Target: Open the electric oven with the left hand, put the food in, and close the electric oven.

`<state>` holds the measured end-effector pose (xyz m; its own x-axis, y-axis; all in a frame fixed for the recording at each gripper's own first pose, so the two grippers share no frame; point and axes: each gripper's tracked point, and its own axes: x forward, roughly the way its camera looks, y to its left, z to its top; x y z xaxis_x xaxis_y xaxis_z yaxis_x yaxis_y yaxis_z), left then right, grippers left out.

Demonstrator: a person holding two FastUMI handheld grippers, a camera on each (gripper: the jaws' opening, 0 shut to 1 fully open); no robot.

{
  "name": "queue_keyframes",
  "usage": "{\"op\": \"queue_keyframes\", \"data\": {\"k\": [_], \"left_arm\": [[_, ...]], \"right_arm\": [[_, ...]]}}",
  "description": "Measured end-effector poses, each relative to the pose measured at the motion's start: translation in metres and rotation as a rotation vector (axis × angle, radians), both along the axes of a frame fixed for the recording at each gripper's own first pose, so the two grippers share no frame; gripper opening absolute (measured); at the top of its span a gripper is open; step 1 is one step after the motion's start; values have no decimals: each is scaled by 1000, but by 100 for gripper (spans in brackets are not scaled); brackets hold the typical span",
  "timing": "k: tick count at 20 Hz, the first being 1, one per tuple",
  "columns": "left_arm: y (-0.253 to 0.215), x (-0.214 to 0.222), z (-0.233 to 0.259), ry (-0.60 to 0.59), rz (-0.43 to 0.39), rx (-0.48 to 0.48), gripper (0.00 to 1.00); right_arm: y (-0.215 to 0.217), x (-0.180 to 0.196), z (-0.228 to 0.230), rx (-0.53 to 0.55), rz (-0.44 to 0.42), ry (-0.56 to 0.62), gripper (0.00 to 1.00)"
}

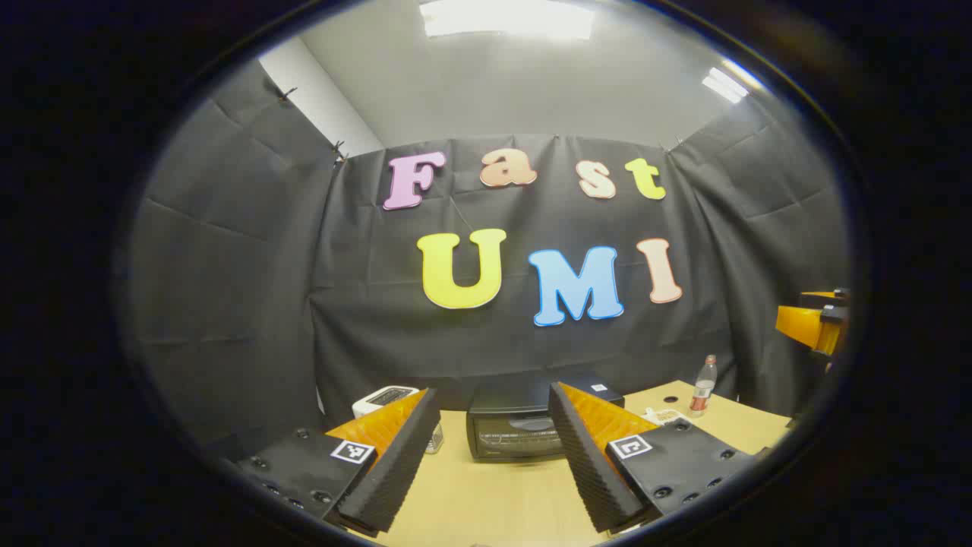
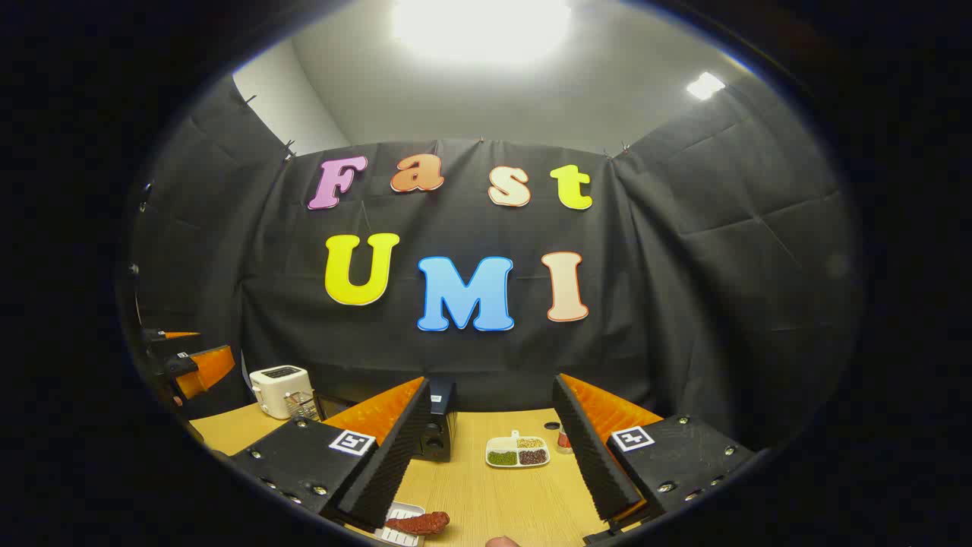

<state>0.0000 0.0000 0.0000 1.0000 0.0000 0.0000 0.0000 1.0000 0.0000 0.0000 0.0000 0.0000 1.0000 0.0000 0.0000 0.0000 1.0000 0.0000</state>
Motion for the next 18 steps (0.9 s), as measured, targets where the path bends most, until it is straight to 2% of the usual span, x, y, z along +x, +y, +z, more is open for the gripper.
{"op": "queue_keyframes", "data": {"k": [5,6,7,18], "left_arm": [[-6,-2,3,-13,-18,-12,96],[-6,-1,6,-20,-17,-10,92],[-8,-2,6,-26,-16,-6,100],[-32,-3,8,-31,-17,6,100]], "right_arm": [[-3,2,0,13,-1,1,97],[-3,3,1,17,-1,-1,97],[-5,3,2,17,-2,-4,97],[-18,1,5,13,24,-11,97]]}}
